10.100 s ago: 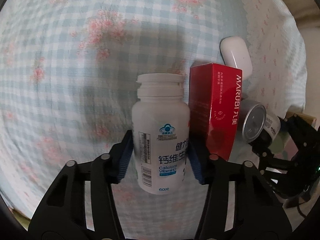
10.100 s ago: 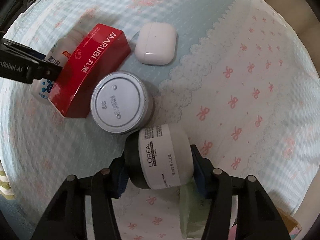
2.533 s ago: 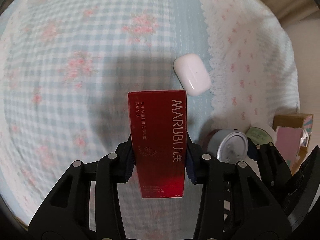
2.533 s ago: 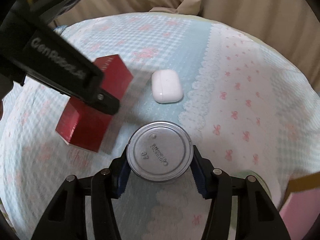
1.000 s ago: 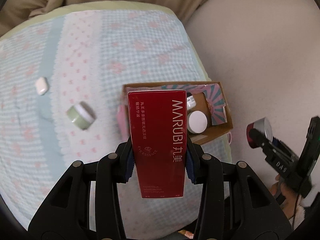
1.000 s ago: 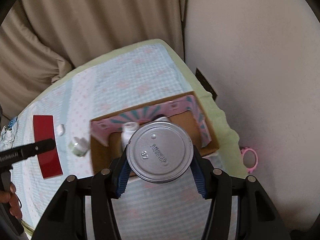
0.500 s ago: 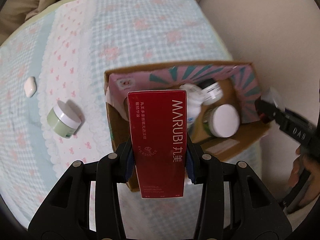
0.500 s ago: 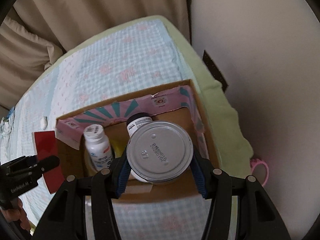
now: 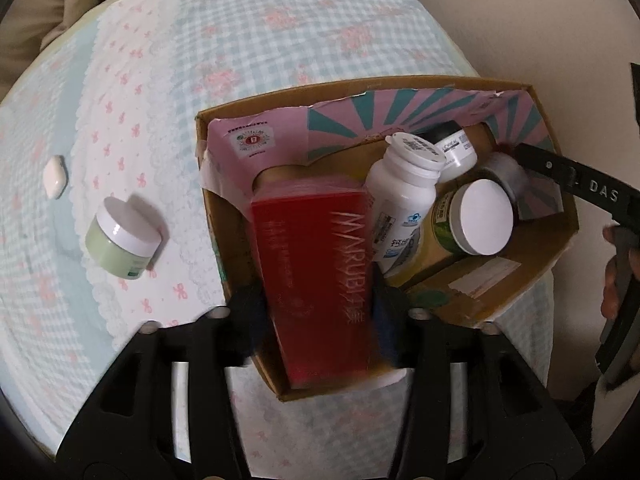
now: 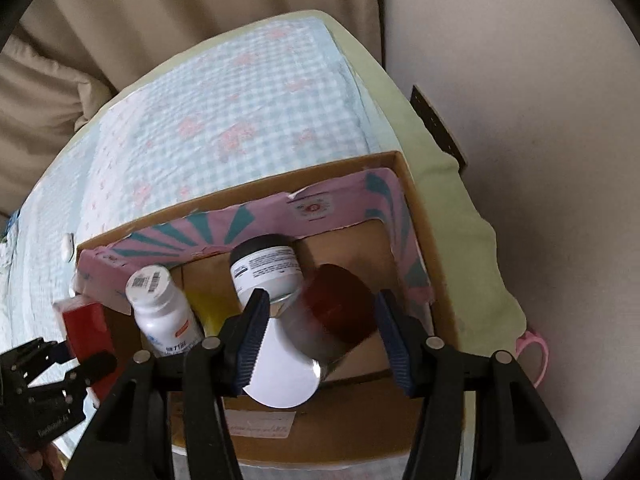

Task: Organize rigid objects
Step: 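Carry the red box and silver tin into the cardboard box and release both, then lift both tools out of the box toward the earbud case and green jar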

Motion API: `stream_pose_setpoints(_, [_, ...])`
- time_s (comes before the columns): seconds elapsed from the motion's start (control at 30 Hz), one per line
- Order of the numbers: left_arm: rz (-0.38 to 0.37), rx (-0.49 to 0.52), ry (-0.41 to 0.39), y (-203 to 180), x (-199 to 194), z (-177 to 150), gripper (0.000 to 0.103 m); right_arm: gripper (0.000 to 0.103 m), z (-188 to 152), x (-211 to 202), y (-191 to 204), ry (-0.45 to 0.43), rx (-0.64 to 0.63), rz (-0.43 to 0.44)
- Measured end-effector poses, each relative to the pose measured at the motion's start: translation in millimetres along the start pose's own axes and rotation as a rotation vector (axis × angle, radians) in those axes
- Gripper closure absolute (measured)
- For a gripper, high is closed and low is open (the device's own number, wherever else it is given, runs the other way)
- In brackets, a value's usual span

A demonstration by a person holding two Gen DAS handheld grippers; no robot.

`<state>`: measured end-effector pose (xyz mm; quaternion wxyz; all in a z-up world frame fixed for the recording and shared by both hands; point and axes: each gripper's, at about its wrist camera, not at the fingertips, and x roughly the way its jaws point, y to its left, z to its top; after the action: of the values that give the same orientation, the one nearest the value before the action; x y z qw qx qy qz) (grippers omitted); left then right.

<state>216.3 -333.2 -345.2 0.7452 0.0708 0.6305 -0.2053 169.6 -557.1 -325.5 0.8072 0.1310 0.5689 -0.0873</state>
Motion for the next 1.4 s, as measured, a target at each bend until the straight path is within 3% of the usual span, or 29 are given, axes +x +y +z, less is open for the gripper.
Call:
stream_pose_setpoints(0.03, [-0.038, -0.002, -0.01, 0.0, -3.0, 0.1, 0.002, 0.026, 0.4, 0.1, -2.0, 0.006, 0.014, -0.008])
stream_pose_setpoints(0.1, [-0.051, -0.006, -0.047, -1.7, -11.7, -0.7, 0.0, 0.005, -3.2, -4.6, -6.4, -0.013, 0.048, 0.013])
stream_pose_setpoints(0.17, [-0.036, 0.008, -0.051, -3.3, -13.8, -1.9, 0.0, 0.0, -9.8, -10.5, -8.0, -0.023, 0.072, 0.023])
stream_pose_setpoints(0.4, [-0.032, -0.009, -0.081, 12.2, -31.2, -12.0, 0.0, 0.0, -25.2, -29.1, 0.6, -0.053, 0.076, 0.044])
stream_pose_setpoints(0.53, [-0.027, -0.012, -0.105, 20.3, -53.8, -21.4, 0.0, 0.0, -30.5, -48.7, 8.2, -0.121, 0.075, 0.04])
stream_pose_setpoints(0.9, [-0.003, 0.005, -0.212, 43.4, -133.3, -53.5, 0.0, 0.0, -52.4, -122.9, 55.0, -0.194, 0.0, -0.015])
stream_pose_setpoints(1.23, [0.077, -0.01, -0.295, 119.4, -211.0, -95.6, 0.0, 0.0, -97.2, -192.0, 159.1, -0.263, -0.09, -0.061])
stream_pose_setpoints(1.4, [0.105, -0.022, -0.304, 180.7, -231.0, -115.3, 0.0, 0.0, -121.7, -192.3, 216.1, -0.253, -0.059, 0.001])
